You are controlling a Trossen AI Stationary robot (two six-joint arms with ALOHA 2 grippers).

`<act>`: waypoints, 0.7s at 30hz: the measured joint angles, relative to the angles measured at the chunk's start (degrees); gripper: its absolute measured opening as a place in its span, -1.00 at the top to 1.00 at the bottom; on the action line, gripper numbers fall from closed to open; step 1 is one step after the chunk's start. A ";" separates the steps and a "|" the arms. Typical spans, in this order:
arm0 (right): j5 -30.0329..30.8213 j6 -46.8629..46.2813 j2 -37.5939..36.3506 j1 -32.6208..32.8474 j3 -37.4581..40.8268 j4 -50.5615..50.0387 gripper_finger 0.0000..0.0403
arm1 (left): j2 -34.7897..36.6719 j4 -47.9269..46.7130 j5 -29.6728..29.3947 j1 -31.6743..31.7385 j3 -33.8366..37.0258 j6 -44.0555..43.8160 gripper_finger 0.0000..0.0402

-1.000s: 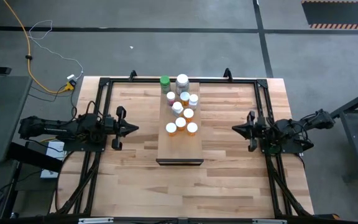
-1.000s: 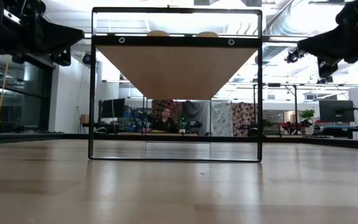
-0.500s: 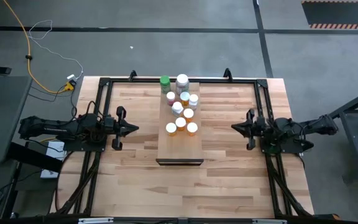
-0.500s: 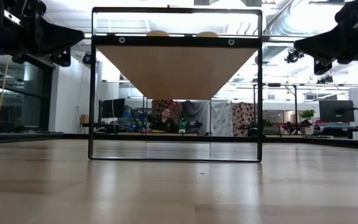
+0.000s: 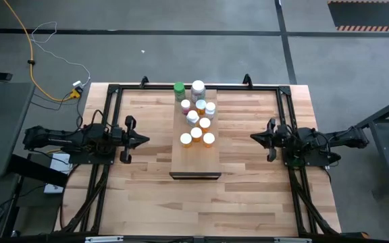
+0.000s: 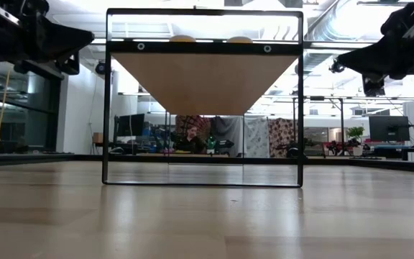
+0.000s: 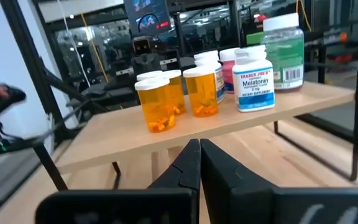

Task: Pick and place medicine bottles onto shelf by color
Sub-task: Return to Home Position

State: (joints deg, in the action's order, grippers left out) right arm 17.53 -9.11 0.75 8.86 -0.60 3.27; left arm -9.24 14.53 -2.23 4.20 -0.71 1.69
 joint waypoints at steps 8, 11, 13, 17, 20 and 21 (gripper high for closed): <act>0.01 -6.86 0.02 0.00 0.00 -0.04 1.00 | 8.92 -13.58 0.42 -2.40 -0.07 -0.02 0.98; 0.04 -7.52 -0.19 0.16 0.00 -0.04 1.00 | 9.08 -13.34 0.28 -3.24 -0.17 -0.02 0.98; 0.01 -7.51 -0.70 0.42 0.00 0.01 1.00 | 9.02 -14.05 0.25 -3.73 -0.07 -0.02 0.98; -0.01 -7.45 -0.72 0.59 0.02 0.15 1.00 | 9.06 -13.87 0.18 -4.52 -0.07 0.00 0.98; -0.01 -7.42 -0.72 0.61 0.02 0.17 1.00 | 9.06 -13.87 0.15 -4.80 -0.07 0.00 0.98; -0.01 -7.42 -0.72 0.61 0.02 0.17 1.00 | 9.06 -13.87 0.13 -4.80 -0.07 0.00 0.99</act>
State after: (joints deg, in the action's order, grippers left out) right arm 17.52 -16.53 0.03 9.47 -0.58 3.44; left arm -0.19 0.67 -2.11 -0.60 -0.78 1.69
